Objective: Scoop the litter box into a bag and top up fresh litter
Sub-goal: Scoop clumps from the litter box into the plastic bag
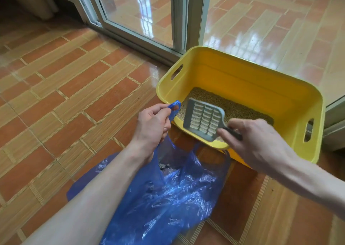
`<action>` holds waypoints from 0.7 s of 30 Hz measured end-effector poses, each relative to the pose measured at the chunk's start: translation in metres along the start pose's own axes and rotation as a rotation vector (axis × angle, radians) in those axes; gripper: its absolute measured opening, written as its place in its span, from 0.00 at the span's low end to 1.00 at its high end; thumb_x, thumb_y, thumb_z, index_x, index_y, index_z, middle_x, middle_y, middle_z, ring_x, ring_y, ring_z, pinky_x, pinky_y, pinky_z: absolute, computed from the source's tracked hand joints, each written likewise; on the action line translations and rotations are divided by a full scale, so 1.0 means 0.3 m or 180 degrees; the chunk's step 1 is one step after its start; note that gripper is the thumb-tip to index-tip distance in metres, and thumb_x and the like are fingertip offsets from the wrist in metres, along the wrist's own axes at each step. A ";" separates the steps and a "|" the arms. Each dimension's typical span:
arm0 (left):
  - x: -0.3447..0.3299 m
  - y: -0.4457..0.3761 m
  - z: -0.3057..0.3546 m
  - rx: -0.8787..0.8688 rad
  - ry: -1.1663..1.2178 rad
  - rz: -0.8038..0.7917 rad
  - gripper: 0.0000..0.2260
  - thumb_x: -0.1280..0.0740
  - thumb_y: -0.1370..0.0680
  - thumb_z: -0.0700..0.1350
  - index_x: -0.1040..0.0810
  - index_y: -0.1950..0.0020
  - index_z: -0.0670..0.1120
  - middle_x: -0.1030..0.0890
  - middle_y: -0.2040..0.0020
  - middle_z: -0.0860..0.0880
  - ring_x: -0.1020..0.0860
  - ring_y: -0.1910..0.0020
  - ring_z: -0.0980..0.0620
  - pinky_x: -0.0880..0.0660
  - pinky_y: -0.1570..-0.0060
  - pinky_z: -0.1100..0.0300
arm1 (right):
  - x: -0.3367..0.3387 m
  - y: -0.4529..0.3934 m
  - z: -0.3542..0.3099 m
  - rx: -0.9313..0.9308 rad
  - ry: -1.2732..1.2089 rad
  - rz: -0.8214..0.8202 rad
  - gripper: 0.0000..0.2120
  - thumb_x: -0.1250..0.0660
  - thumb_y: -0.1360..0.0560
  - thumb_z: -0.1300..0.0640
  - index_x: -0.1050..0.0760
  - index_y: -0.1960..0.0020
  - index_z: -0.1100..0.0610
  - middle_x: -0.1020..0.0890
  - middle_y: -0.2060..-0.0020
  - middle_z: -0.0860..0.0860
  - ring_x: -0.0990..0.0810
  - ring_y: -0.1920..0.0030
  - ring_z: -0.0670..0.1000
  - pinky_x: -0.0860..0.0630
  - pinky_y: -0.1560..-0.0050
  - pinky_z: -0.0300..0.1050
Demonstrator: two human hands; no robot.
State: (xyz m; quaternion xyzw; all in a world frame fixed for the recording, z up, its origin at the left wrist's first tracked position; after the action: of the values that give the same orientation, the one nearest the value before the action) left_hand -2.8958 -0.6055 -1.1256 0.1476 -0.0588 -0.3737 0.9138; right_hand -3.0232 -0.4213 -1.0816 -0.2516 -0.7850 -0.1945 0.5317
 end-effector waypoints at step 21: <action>-0.013 -0.032 -0.034 0.0042 -0.0057 0.0057 0.12 0.40 0.15 0.40 0.18 0.43 0.40 0.39 0.76 0.51 0.44 0.80 0.57 0.46 0.80 0.68 | -0.205 -0.348 0.326 -0.0259 0.0777 -0.0032 0.13 0.40 0.17 0.45 0.25 0.49 0.55 0.20 0.64 0.51 0.22 0.66 0.54 0.24 0.68 0.47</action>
State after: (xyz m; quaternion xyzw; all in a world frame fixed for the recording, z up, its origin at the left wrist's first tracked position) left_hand -2.9027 -0.6069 -1.1383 0.1497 -0.0707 -0.3664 0.9156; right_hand -3.1392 -0.4600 -1.1781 -0.2434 -0.7071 -0.2580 0.6118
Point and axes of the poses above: each hand's wrist, its own y-axis away from the middle knuckle, its own x-axis out of the back of the hand, z = x × y, the point moved 10 cm from there along -y, towards the middle knuckle
